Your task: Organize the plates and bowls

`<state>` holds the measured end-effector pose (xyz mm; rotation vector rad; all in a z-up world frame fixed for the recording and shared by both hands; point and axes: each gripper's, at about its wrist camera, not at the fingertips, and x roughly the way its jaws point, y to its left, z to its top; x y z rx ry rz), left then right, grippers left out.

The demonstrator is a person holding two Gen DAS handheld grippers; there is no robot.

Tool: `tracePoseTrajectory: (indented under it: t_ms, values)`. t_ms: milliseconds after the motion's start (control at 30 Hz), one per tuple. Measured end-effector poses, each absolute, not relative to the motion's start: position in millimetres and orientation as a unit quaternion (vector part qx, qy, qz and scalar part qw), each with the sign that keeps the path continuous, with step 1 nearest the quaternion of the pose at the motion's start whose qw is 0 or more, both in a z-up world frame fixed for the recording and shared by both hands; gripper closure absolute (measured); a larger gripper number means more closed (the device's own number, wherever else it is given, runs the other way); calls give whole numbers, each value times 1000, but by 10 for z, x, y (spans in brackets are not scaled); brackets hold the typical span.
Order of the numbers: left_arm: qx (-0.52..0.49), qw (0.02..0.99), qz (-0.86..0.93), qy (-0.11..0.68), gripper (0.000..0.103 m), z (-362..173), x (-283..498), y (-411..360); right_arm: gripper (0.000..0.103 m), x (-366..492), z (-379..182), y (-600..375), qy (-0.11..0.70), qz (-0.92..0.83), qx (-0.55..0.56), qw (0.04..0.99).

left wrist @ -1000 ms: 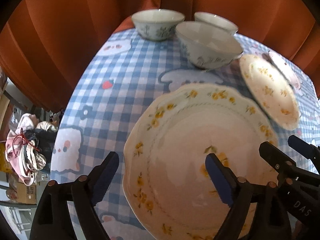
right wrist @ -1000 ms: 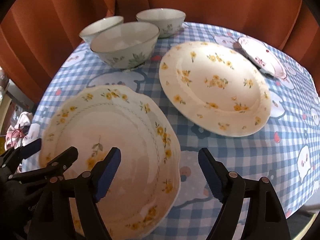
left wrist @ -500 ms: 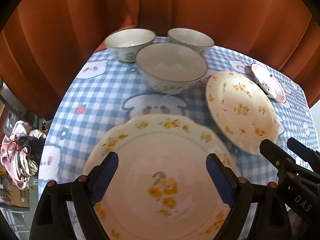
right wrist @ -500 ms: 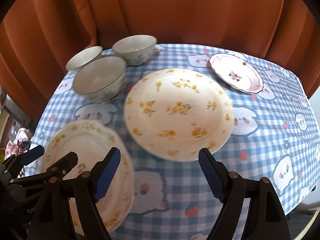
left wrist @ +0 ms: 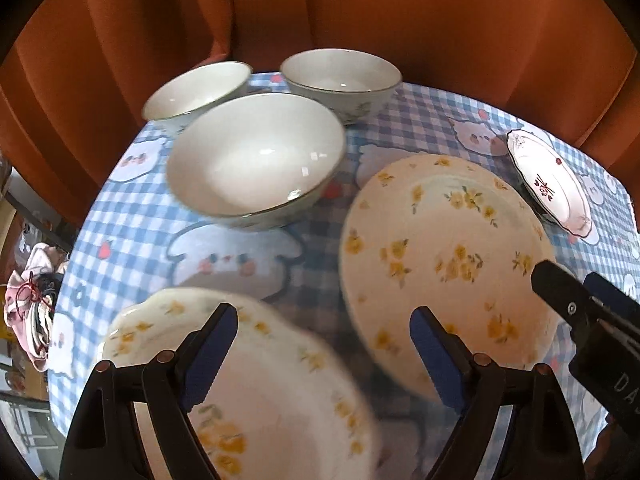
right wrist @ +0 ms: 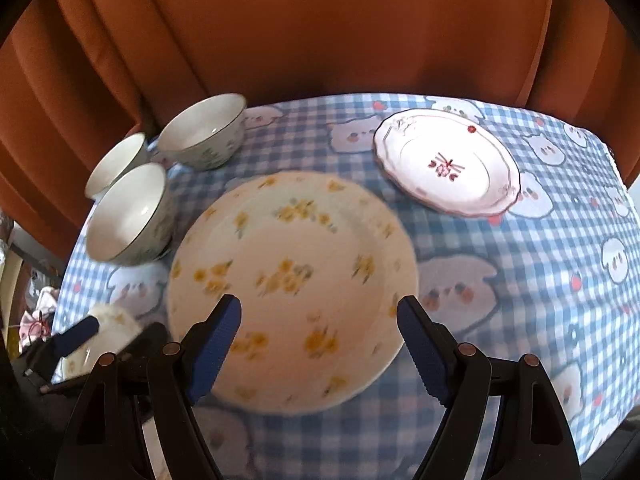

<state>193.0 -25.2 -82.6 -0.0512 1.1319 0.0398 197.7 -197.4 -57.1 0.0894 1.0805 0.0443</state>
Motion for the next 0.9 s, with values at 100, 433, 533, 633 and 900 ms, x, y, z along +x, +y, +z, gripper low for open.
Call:
tracePoseTrajectory:
  t_ms: [100,433,533,633,900]
  values:
    - [-28,842,30,539,19,-909,2086,-345,20,2137,-630,-2065,511,19,29,859]
    - [-35,835,26,549,25,-1117,2416,-584,20,2588,-1012,-2242,535,21,29,844]
    - [-32,831,23,555,28,-1171,2451,-670,20,2664,-1107,-2267,542,23,35,839]
    - [-17,832,34,553,29,-1189,2458,-726,25,2699,-1174,-2274,549,25,36,835]
    - [-7,829,26,558,29,-1188,2394,-789,33,2671,-1214,-2287,553,30,34,832]
